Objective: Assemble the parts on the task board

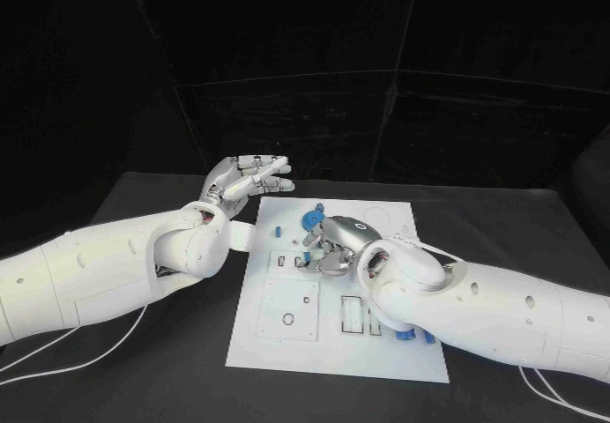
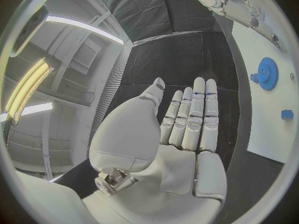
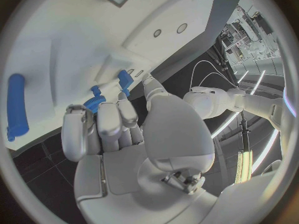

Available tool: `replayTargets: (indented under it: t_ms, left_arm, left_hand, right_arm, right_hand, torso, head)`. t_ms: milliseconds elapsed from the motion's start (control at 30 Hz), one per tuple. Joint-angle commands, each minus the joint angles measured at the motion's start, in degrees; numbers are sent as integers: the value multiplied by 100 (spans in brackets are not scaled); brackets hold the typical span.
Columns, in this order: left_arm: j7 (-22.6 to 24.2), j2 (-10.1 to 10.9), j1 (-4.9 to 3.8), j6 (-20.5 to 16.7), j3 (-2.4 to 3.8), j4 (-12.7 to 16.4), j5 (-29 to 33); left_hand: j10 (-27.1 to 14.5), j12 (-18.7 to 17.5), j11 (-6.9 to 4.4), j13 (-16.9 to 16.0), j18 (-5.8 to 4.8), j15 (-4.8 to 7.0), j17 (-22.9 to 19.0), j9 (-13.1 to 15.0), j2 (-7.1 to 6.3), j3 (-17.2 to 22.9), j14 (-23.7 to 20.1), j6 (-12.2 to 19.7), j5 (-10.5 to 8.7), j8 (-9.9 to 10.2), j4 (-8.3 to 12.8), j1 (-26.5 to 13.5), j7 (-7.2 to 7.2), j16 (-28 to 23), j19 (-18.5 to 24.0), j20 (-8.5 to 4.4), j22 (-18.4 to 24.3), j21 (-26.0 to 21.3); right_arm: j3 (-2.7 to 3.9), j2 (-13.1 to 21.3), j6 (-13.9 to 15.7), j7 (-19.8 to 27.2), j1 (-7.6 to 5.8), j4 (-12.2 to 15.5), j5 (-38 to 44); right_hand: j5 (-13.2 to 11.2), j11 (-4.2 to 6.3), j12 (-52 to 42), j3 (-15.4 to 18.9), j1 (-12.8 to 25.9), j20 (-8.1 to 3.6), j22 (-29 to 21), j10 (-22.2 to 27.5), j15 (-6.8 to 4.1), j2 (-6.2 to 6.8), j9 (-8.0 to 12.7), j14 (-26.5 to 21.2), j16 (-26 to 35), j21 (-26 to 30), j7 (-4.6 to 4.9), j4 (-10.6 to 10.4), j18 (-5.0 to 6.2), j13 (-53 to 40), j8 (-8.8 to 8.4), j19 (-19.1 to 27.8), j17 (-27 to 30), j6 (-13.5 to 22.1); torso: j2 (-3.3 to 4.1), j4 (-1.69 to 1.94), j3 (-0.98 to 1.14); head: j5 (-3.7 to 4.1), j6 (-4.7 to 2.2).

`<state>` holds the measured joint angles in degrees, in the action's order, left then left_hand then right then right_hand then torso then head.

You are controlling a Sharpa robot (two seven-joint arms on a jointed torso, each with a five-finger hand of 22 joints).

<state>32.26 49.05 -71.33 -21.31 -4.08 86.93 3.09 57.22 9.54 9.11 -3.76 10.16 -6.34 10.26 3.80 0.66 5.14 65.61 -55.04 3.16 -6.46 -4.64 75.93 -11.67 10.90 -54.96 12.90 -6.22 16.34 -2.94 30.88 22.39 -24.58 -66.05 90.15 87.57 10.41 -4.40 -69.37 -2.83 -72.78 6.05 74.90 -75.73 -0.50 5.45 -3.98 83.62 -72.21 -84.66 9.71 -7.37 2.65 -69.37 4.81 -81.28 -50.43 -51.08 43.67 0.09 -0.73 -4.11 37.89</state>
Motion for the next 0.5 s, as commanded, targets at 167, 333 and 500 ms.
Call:
replayTargets:
  t_ms: [167,333,500]
  left_arm:
    - [-732,55,-10,256,5,-29,-746]
    - [-1635,103,-37,399,5,-76,-1758]
    - [-3078,107,-163,988,5,-123,-3283]
  left_hand:
    - [798,108,-294,-93,44,430,677,28,10,-80,1465,-415,16,-69,-25,-138,167,833,-1053,-435,-314,694]
    - [1664,313,-608,-329,11,790,3164,77,-73,-163,2154,-732,49,-101,-127,-264,436,3474,-1785,-784,-756,1501]
    - [2248,811,-799,-859,-38,919,5975,246,-70,-297,2272,-1037,14,-208,-326,-505,613,6189,-2010,-954,-1579,2468]
  right_arm:
    - [18,604,462,1562,-65,534,-120]
    - [123,1164,347,2055,-256,810,-939]
    - [214,1726,110,2222,-542,856,-1797]
  right_hand:
    - [7,-30,35,186,-148,41,219,65,59,-43,6,-45,155,116,14,-61,39,23,-29,125,218,113]
    - [126,-14,61,275,-346,41,42,96,49,-137,-13,-85,276,219,-5,-47,81,51,37,262,391,52]
    - [188,-3,56,328,-443,34,20,90,41,-200,-17,-83,307,238,-17,-39,85,50,70,275,417,28]
  torso:
    - [-20,-4,-7]
    - [-42,-19,6]
    - [-103,-13,26]
  head:
    - [-12,-23]
    - [-18,-55]
    - [-4,-62]
